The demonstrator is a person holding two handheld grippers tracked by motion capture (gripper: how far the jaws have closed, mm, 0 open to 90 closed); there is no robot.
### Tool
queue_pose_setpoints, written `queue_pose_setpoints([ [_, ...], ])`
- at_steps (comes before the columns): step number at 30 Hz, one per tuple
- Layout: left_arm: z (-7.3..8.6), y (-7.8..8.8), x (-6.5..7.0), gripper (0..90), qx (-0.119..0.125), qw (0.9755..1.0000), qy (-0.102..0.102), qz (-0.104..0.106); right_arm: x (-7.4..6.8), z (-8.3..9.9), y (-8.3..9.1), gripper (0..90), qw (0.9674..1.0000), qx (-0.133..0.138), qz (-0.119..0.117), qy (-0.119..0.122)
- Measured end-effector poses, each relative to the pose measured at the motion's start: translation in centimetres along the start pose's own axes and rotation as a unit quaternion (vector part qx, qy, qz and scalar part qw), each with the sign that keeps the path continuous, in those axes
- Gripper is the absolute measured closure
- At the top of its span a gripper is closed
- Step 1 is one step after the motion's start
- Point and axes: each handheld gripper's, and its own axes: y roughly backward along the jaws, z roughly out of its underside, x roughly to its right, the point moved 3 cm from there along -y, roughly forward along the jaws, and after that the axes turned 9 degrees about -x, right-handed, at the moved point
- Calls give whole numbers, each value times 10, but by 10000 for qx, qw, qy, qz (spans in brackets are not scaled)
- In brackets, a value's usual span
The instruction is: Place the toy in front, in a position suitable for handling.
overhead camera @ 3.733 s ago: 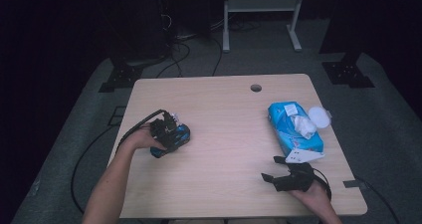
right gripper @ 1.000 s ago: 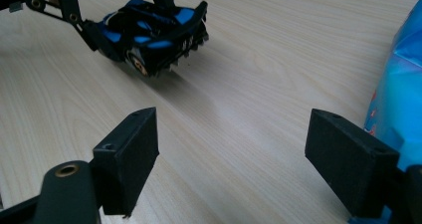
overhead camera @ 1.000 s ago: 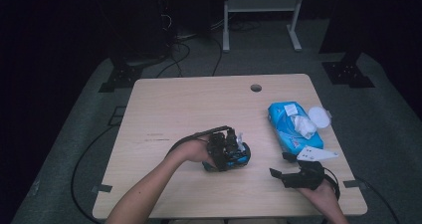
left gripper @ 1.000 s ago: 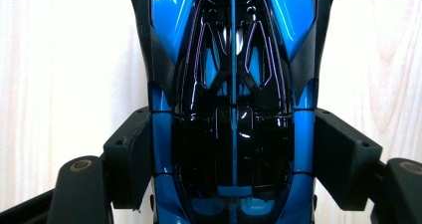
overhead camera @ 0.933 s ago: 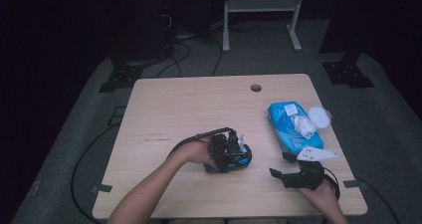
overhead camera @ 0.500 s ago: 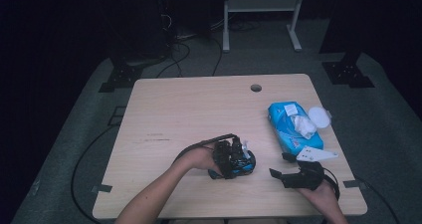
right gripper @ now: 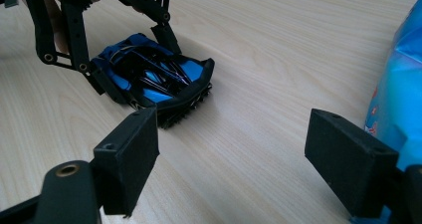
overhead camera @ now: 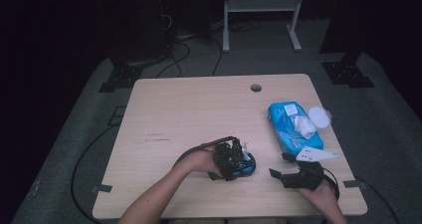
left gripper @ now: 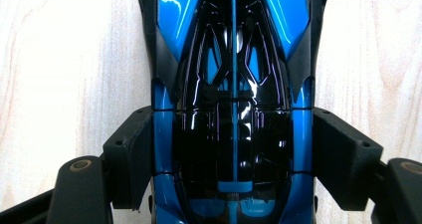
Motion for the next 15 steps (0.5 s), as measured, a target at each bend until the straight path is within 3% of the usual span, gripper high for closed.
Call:
queue_pose_setpoints([
  [5, 2, 1, -1, 249, 199, 9998, 69, 24, -1, 0, -1, 204, 10000, -21, 8, 22],
  [8, 3, 5, -2, 199, 318, 9994, 145, -13, -2, -3, 0, 203, 9999, 19, 79, 70],
  [15, 7, 16, 0, 170, 666, 9975, 193, -169, 5, -19, 17, 203, 9976, 287, 585, 231],
])
